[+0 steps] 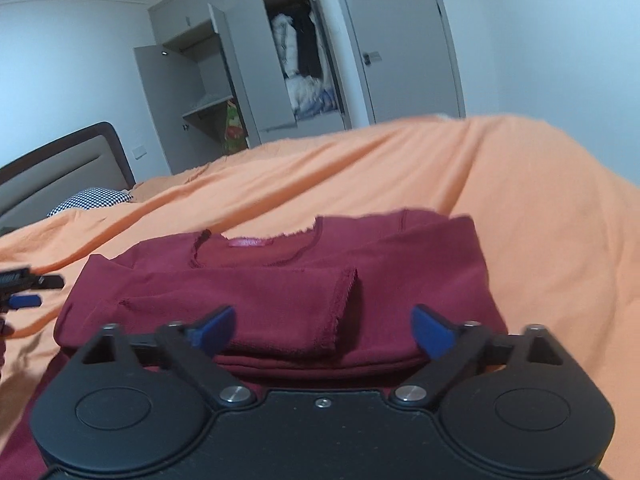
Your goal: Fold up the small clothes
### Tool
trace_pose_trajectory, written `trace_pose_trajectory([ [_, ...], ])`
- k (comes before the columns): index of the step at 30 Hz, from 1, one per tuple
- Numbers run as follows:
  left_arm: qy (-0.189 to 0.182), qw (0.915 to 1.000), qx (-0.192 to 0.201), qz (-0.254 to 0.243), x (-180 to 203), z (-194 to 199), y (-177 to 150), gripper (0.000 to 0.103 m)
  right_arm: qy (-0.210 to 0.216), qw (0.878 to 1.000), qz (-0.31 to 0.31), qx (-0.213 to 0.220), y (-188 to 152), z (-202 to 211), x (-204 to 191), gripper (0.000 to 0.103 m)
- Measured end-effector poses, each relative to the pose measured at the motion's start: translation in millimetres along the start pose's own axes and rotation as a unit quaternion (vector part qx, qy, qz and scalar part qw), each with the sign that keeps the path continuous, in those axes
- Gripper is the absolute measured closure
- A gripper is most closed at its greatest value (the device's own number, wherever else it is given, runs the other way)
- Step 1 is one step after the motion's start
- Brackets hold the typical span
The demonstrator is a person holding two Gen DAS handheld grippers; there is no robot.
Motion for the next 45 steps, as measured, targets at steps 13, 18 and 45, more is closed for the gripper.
trace_pose_trajectory([
  [13,-0.051,0.9983,0.009,-0.026,47,-12,25,0.098,0.030,0.994,0.107,0.000,-17,-23,-39,0.017],
  [18,-0.014,0.9979,0.009,-0.062,56,-8,35,0.098,0.021,0.994,0.106,-0.024,-29,-35,-34,0.018],
  [45,0.006,0.9779,0.011,-0.209,49,14,-64,0.046,0.020,0.995,0.091,-0.027,-36,-42,-29,0.016],
])
Point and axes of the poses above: each gripper's, at about its wrist camera, not at the fingertips, and z roughly against the way its jaws point, x to its right, y to its top, the point moved 7 cm from there along -z, roughly the way its jaws point, and after that the axes turned 8 degrees about x, right-handed, at the moved point
